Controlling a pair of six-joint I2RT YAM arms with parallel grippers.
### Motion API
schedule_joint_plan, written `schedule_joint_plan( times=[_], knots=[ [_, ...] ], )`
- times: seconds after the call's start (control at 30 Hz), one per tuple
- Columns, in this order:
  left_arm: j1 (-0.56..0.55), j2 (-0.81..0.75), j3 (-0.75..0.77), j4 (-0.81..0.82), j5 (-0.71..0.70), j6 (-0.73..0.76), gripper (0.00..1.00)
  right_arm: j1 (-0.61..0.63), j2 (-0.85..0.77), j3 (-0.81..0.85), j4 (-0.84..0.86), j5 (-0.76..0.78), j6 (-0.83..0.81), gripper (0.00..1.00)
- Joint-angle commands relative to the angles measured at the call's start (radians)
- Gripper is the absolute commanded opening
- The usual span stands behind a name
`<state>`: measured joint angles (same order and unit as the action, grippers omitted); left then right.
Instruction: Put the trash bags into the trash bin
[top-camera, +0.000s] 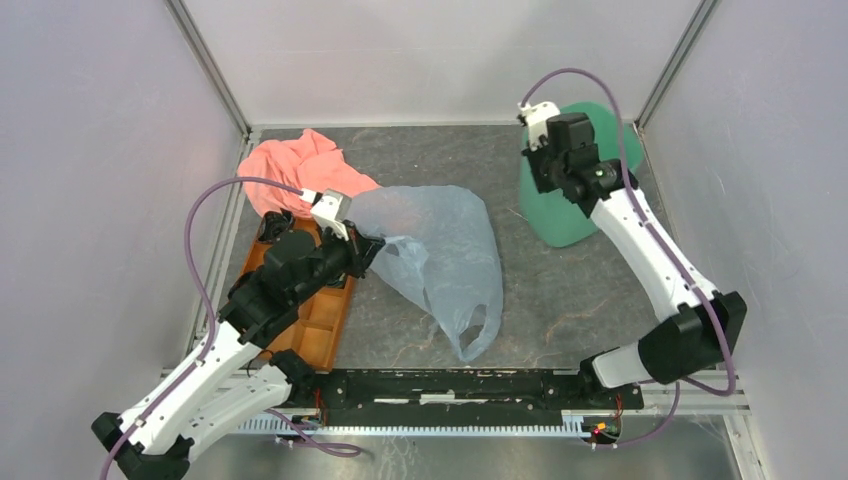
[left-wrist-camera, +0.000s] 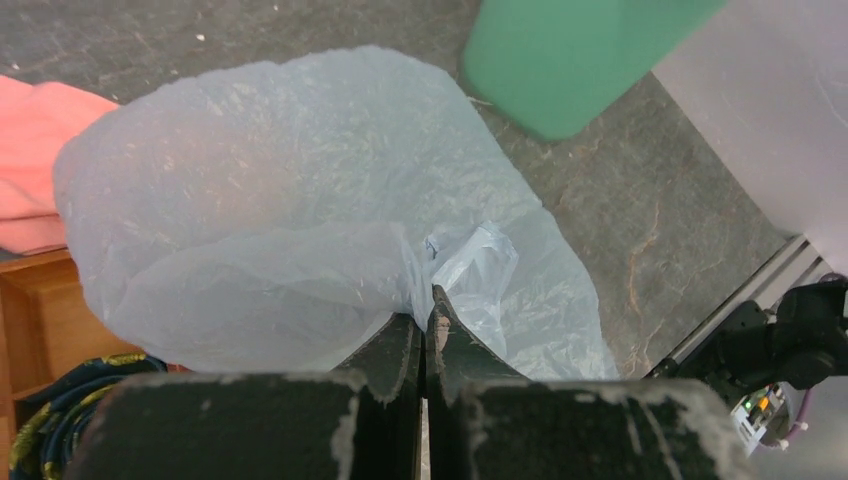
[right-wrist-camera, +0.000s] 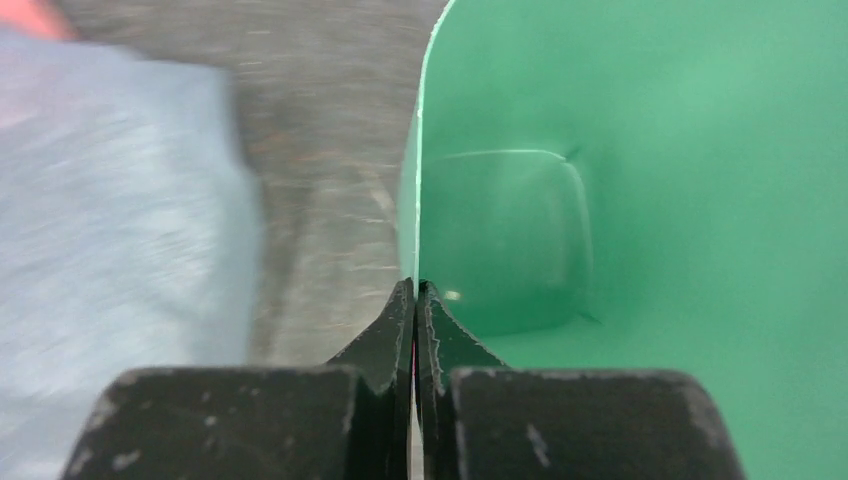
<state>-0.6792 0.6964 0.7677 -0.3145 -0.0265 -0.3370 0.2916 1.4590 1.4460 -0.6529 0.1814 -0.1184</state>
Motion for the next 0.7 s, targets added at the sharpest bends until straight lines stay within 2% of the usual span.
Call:
schedule_joint_plan(
  times=[0.0,0.23,0.4,0.5,0.53,0.67],
  knots=[
    [-0.005,-0.028,0.091,-0.04,-0.067,0.01,0.02,0.098,-0.143,-0.043,-0.039,-0.122,0.082,0.0],
    [-0.005,-0.08,0.153,-0.095,-0.113,-0.021,0.02,0.245,-0.21,-0.146,0.015,-0.375,0.204,0.0],
    [-0.005,-0.131,0.134,-0.1,-0.104,-0.078,0.02,0.401,-0.147,-0.095,-0.035,-0.288,0.181,0.0],
    [-0.005,-0.135,0.133,-0.115,-0.129,-0.105,0.02,0.438,-0.111,-0.069,-0.036,-0.252,0.183,0.02],
    [-0.005,-0.131,0.133,-0.116,-0.131,-0.115,0.02,0.454,-0.102,-0.055,-0.044,-0.235,0.183,0.05],
    [-0.005,-0.115,0.149,-0.134,-0.127,-0.118,0.02,0.5,-0.11,0.013,-0.087,-0.122,0.184,0.36]
  ],
)
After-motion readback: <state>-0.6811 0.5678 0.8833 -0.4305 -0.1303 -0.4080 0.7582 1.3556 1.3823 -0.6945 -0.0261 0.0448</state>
